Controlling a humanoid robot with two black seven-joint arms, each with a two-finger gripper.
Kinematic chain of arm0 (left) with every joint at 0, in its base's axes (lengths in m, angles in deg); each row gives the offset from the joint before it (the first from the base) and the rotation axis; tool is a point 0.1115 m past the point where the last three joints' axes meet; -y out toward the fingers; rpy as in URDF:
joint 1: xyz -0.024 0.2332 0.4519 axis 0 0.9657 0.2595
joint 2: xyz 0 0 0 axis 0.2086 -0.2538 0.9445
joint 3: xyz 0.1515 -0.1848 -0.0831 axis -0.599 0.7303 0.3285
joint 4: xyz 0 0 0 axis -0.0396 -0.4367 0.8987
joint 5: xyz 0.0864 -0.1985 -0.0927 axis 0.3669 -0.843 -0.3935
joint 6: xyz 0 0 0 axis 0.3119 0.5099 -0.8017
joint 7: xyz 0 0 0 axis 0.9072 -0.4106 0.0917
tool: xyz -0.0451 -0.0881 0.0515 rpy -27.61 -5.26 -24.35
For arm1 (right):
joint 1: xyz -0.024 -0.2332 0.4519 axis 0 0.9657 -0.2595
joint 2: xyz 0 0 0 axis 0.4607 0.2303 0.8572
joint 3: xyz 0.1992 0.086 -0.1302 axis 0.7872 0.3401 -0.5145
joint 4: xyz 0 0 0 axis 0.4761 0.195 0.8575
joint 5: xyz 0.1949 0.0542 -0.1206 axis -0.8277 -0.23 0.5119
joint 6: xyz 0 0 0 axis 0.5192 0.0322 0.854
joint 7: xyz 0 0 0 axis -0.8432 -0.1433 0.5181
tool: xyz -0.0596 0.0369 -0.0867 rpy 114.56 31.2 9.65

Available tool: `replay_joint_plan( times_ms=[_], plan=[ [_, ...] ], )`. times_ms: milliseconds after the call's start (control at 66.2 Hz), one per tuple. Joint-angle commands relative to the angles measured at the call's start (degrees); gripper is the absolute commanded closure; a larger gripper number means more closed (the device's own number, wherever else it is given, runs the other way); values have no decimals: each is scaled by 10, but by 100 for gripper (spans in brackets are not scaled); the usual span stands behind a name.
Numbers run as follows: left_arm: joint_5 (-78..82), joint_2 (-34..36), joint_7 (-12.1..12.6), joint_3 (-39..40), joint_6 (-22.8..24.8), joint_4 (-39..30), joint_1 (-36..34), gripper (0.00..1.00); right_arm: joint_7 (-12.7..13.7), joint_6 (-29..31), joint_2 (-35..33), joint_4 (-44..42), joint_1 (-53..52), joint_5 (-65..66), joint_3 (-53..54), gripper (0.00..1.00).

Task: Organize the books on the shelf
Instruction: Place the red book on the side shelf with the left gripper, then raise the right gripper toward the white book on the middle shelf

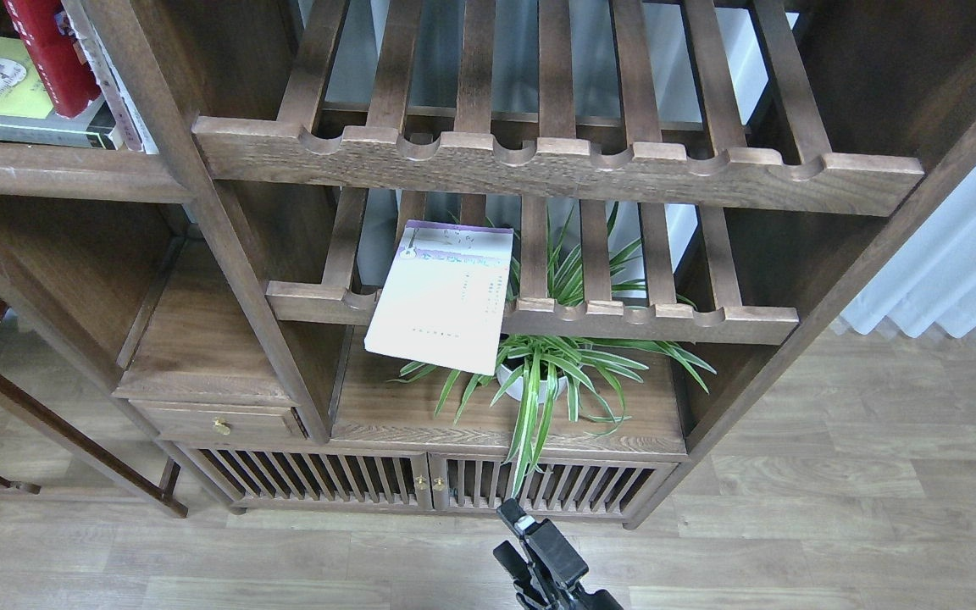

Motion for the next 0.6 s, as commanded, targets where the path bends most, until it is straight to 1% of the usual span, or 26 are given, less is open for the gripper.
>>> replay_joint_plan(
  times_ms=[0, 106, 151, 362, 408, 423, 453, 468, 483, 589],
  plan=[
    [-36, 0, 3, 36, 0, -58, 82, 24, 0, 0, 0, 0, 0, 0, 1, 1],
    [-52, 0, -1, 69, 0, -88, 128, 21, 0, 0, 0, 0, 0, 0, 1, 1],
    [-59, -1, -1, 85, 0, -101, 160, 17, 0, 0, 0, 0, 0, 0, 1, 1],
    [-113, -8, 0, 93, 0, -157, 278, 8, 0, 0, 0, 0, -1, 0, 0, 1],
    [-118, -9, -1, 91, 0, -163, 299, 1, 0, 0, 0, 0, -1, 0, 0, 1],
    [-120, -10, -1, 89, 0, -166, 313, 0, 0, 0, 0, 0, -1, 0, 0, 1],
    [-121, -14, 0, 88, 0, -167, 327, 0, 0, 0, 0, 0, -2, 0, -1, 1],
    [-121, -23, 2, 87, 0, -168, 352, 0, 0, 0, 0, 0, -2, 0, -1, 1],
    [-121, -27, 2, 86, 0, -168, 361, 0, 0, 0, 0, 0, -2, 0, -1, 1],
    [-121, -45, 4, 83, 0, -168, 401, 0, 0, 0, 0, 0, -2, 0, -1, 1]
  ],
)
